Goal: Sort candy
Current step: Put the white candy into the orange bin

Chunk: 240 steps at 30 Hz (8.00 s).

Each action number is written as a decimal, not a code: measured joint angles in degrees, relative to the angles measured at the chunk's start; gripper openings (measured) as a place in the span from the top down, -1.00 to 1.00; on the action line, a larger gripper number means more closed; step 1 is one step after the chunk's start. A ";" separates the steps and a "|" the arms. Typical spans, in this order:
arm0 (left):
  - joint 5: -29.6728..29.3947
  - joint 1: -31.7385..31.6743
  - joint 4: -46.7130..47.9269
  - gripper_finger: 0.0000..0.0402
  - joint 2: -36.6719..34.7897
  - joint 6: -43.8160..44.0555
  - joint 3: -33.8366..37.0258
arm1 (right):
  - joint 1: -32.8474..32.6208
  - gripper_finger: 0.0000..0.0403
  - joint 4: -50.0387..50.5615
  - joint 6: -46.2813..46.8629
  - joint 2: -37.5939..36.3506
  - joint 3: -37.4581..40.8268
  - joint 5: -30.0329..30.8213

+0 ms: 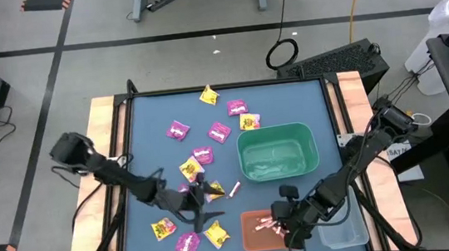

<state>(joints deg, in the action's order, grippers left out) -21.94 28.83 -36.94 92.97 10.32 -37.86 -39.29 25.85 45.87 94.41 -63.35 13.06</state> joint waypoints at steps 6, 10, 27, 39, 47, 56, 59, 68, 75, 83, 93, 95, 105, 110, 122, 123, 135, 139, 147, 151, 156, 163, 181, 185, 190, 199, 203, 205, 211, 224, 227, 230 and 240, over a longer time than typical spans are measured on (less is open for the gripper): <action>-8.48 0.33 2.20 -0.48 8.30 -0.06 -5.53 | 0.05 0.53 1.45 -0.67 0.00 0.00 -0.10; -11.07 0.33 7.33 -0.48 11.43 3.21 -8.23 | 0.05 0.43 1.68 -2.41 0.00 0.00 -2.80; -13.43 -2.42 8.62 -0.48 20.08 6.10 -10.04 | 0.03 0.37 1.84 -4.79 0.02 0.00 -2.91; -11.64 -4.73 7.97 -0.27 24.53 7.64 -12.59 | 0.03 0.37 1.81 -5.01 0.02 0.02 -2.61; -9.97 -4.74 15.06 0.18 23.16 7.57 -13.62 | 0.03 0.37 1.79 -5.00 0.02 0.02 -2.60; -9.37 -4.78 18.29 0.66 22.16 6.95 -13.58 | 0.03 0.37 1.81 -5.25 0.02 0.02 -2.62; -9.41 -4.76 18.56 0.77 22.14 6.86 -13.54 | 0.03 0.37 1.81 -6.29 0.02 0.02 -2.62; -10.21 -4.87 24.54 0.73 18.37 6.09 -13.21 | 0.03 0.37 1.69 -8.27 0.02 0.02 -2.62; -11.77 -4.87 32.33 0.74 11.75 5.70 -13.26 | 0.06 0.37 1.37 -9.33 0.02 0.02 -2.51; -12.37 -2.75 38.03 0.74 3.32 5.02 -13.30 | 0.09 0.37 0.39 -13.67 0.02 0.02 2.79; -18.44 3.88 34.72 0.74 -8.45 -4.21 -13.34 | 1.52 0.37 -5.17 -21.26 0.02 0.02 10.87; -21.13 4.88 32.12 0.74 -10.01 -6.54 -13.34 | 1.90 0.37 -6.10 -24.23 0.02 0.02 12.87; -32.75 6.13 22.60 0.74 -13.23 -31.64 -13.36 | 2.08 0.37 -7.72 -34.55 0.02 0.02 32.37; -26.55 6.75 22.33 0.74 -13.23 -49.36 -13.36 | 1.85 0.37 -7.41 -38.01 0.02 0.02 33.29; -26.12 10.55 22.46 0.74 -13.21 -80.28 -13.36 | 1.69 0.37 -7.40 -30.63 0.02 0.02 29.75; -26.10 10.73 22.46 0.74 -13.21 -80.53 -13.36 | 1.69 0.37 -7.37 -29.83 0.02 0.02 28.70; -23.10 10.53 20.25 0.74 -13.21 -66.32 -13.36 | 1.69 0.37 -7.60 -28.52 0.02 0.02 27.06; -23.12 9.37 20.30 0.74 -13.21 -56.80 -13.36 | 1.67 0.37 -7.63 -28.52 0.02 0.02 27.15; -24.90 4.22 20.31 0.74 -13.20 -17.47 -13.36 | 1.69 0.37 -7.61 -28.77 0.02 0.02 34.02; -22.60 1.91 20.68 0.74 -13.21 -4.36 -13.36 | 1.69 0.37 -7.65 -28.11 0.02 0.02 40.92; -17.19 1.02 21.40 0.74 -13.20 -7.02 -13.36 | 1.16 0.37 -13.25 -32.60 0.02 0.02 47.84; -10.92 1.48 22.00 0.74 -13.21 -20.57 -13.36 | 0.97 0.35 -30.03 -40.42 0.00 0.02 47.84; -8.57 2.32 22.99 0.74 -13.21 -24.34 -13.39 | 9.56 -0.34 -41.54 -48.86 0.00 0.02 28.83; -8.24 2.32 24.22 0.74 -13.20 -24.23 -13.39 | 9.71 -0.26 -44.38 -50.91 0.00 0.02 27.01; -8.22 2.32 25.46 0.74 -13.18 -24.16 -13.39 | 9.67 -0.07 -44.95 -51.66 0.00 0.02 26.98; -8.22 2.32 25.44 0.74 -13.18 -24.14 -13.39 | 9.99 0.25 -44.92 -51.10 0.00 0.02 22.58; -8.22 2.32 25.44 0.74 -13.18 -24.14 -13.39 | 10.02 0.40 -44.79 -51.10 0.00 0.02 22.56; -8.23 2.32 25.44 0.74 -13.18 -24.13 -13.39 | 10.01 0.49 -44.71 -51.17 0.00 0.02 22.26; -8.00 2.37 25.75 0.74 -13.16 -24.12 -13.39 | 10.45 0.75 -44.28 -51.17 0.00 0.02 18.52; -8.09 2.35 25.59 0.31 -13.16 -21.21 -13.39 | 10.09 0.76 -42.18 -50.07 0.00 0.02 18.15; -8.16 3.24 25.16 0.11 -13.16 -21.19 -13.39 | 9.08 0.76 -39.01 -48.03 0.00 0.02 17.98; -8.26 4.31 25.17 -0.06 -13.16 -21.17 -13.39 | 7.60 0.77 -34.17 -44.42 -0.23 0.02 17.90; -8.33 5.32 25.39 -0.19 -13.16 -19.60 -13.39 | 2.96 0.77 -12.30 -22.99 -0.57 0.02 1.09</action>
<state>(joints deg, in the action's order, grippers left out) -30.26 34.15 -11.55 79.81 -9.28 -51.24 -36.33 13.55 22.88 93.84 -63.33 14.15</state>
